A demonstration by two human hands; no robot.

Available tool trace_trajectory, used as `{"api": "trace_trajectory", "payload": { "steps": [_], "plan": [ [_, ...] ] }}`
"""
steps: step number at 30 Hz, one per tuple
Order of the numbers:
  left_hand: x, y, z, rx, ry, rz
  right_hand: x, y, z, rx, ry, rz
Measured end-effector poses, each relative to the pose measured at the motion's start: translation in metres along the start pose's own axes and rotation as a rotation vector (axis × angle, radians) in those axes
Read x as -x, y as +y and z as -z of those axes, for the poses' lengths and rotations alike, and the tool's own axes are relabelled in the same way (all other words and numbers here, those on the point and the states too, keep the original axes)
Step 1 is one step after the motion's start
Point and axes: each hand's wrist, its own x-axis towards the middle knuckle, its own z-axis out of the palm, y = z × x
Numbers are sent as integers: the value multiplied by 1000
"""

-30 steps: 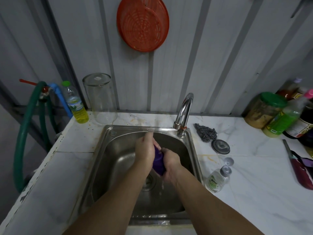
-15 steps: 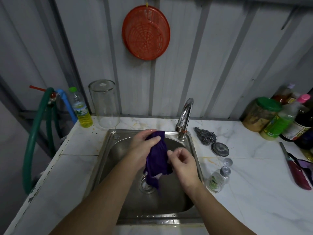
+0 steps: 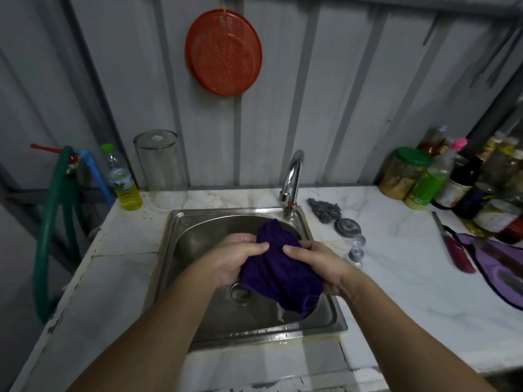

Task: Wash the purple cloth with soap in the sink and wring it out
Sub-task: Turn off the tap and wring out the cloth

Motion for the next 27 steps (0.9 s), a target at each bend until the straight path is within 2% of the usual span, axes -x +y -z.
{"api": "trace_trajectory", "payload": {
  "steps": [2, 4, 10, 14, 18, 24, 27],
  "plan": [
    [3, -13, -12, 23, 34, -16, 19, 7, 14, 4, -101, -87],
    [4, -28, -24, 57, 41, -22, 38, 18, 24, 4, -79, -82],
    [8, -67, -62, 196, 95, 33, 83, 60, 36, -304, 298, 139],
    [6, -90, -86, 225, 109, 76, 100, 75, 44, -409, 464, 201],
    [-5, -111, -105, 231, 115, 138, 100, 80, 63, -241, 684, 135],
    [-41, -142, -110, 89, 257, 137, 74, 93, 92, 127, 773, 23],
    [-57, -152, -104, -234, 352, 69, 58, 108, 102, 320, 803, -47]
  ]
}}
